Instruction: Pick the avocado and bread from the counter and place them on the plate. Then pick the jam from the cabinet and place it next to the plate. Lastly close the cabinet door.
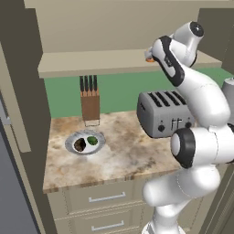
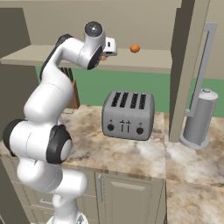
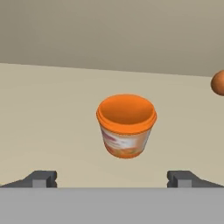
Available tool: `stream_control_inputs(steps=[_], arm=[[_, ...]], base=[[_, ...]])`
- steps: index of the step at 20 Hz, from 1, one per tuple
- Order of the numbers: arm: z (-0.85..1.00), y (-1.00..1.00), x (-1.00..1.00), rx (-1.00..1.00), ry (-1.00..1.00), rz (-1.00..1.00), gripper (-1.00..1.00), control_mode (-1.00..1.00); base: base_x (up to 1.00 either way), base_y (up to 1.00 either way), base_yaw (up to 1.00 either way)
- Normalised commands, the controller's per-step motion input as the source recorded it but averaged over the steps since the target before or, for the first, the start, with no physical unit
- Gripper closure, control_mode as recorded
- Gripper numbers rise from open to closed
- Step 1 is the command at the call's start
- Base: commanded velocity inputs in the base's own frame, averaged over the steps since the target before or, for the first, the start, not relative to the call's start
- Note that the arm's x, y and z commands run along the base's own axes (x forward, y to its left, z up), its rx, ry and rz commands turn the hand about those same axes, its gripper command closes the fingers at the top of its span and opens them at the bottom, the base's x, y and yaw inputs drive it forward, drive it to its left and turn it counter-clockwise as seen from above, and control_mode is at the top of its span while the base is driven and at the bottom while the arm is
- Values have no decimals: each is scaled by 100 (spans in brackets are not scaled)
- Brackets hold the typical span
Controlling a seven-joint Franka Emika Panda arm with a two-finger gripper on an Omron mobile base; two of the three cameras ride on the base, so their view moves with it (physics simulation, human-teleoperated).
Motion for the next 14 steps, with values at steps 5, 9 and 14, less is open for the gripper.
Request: stream_control_inputs(steps=[5, 9, 14], arm=[[-4, 0, 28, 0, 0, 0, -100, -100], [-7, 2, 31, 0, 0, 0, -100, -100], [-5, 0, 29, 0, 0, 0, -100, -100]], base=[[0, 0, 0], [0, 0, 0], [0, 0, 0]])
